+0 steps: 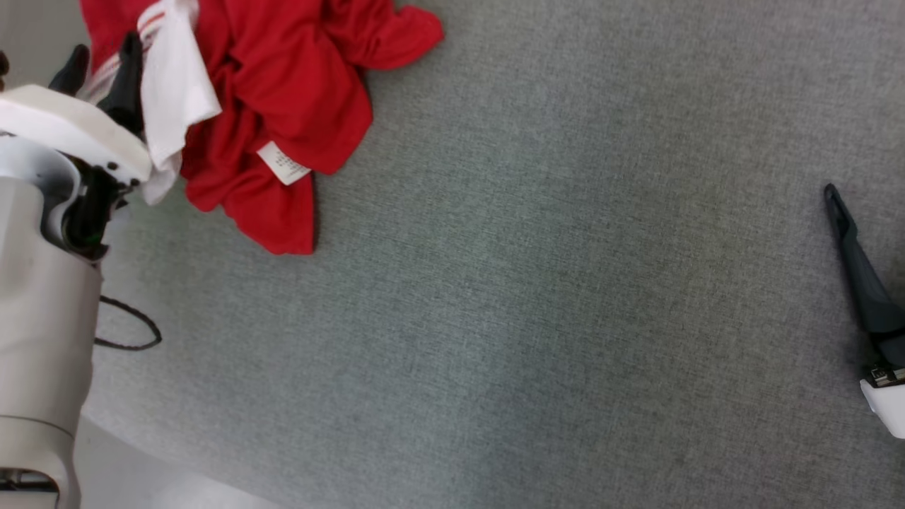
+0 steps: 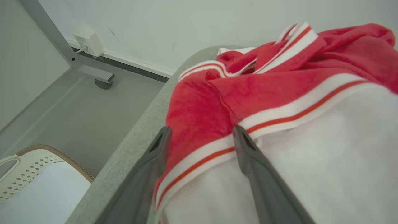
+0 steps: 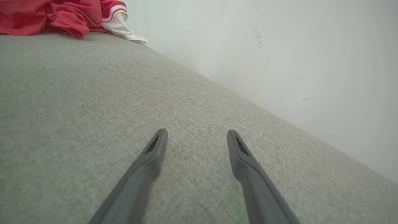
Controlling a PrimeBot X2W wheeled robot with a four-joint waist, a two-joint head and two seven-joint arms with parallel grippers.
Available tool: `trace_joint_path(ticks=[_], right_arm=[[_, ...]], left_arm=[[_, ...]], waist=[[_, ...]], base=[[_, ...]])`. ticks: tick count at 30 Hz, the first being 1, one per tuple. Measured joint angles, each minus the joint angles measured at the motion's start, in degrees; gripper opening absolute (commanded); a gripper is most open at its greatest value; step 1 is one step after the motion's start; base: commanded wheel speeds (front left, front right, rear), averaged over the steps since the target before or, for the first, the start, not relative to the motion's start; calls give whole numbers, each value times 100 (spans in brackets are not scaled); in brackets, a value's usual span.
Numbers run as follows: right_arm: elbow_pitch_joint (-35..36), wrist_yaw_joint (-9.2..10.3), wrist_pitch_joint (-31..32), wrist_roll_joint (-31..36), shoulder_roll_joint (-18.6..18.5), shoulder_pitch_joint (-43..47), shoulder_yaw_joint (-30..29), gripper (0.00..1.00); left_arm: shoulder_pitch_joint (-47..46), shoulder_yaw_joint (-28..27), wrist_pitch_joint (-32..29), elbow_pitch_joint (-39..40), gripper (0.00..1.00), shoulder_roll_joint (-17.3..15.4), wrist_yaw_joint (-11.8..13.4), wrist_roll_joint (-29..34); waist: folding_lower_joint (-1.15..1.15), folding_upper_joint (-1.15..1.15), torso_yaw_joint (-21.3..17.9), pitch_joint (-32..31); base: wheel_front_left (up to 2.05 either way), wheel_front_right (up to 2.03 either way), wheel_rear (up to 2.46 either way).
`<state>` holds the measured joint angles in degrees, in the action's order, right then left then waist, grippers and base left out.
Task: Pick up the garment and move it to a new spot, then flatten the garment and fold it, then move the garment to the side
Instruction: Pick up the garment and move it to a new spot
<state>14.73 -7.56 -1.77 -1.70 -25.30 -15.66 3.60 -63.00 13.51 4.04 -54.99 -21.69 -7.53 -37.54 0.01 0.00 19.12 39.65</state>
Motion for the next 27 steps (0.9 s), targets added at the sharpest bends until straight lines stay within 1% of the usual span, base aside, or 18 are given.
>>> trace_joint_path(ticks=[3,7,8,9,10,13,18,22,27], right_arm=[[230,0,69,0,10,25,-29,100],[305,0,73,0,64,30,-52,100],[305,0,69,0,83,30,-64,100],[301,0,62,0,103,32,-71,100],[292,0,49,0,125,32,-75,100],[209,0,-20,-1,178,30,-68,100],[-65,5,-185,-12,289,18,-12,100],[-425,12,-402,-45,435,35,67,100],[-1032,12,-778,-114,717,136,298,100]], left_arm=[[-133,253,-94,2,100,-19,0,-344],[-185,669,-259,103,100,-164,0,-747],[-189,782,-315,131,74,-202,0,-843],[-195,909,-356,162,21,-247,0,-939],[-199,1006,-369,186,0,-297,0,-1025],[-193,1317,-460,232,0,-411,0,-1274],[-141,1629,-437,247,0,-617,0,-1668],[-135,1809,-297,325,0,-906,0,-1853],[-142,1975,-187,481,0,-1296,0,-2078]], waist=[[-1,0,0,159],[-1,0,-49,200],[-1,0,-58,197],[-1,0,-67,189],[0,0,-77,178],[0,0,-113,117],[0,0,-187,-80],[0,0,-255,-337],[0,0,-373,-798]], base=[[0,0,0],[0,0,0],[0,0,0],[0,0,0],[0,0,0],[0,0,0],[0,0,0],[0,0,0],[0,0,0]])
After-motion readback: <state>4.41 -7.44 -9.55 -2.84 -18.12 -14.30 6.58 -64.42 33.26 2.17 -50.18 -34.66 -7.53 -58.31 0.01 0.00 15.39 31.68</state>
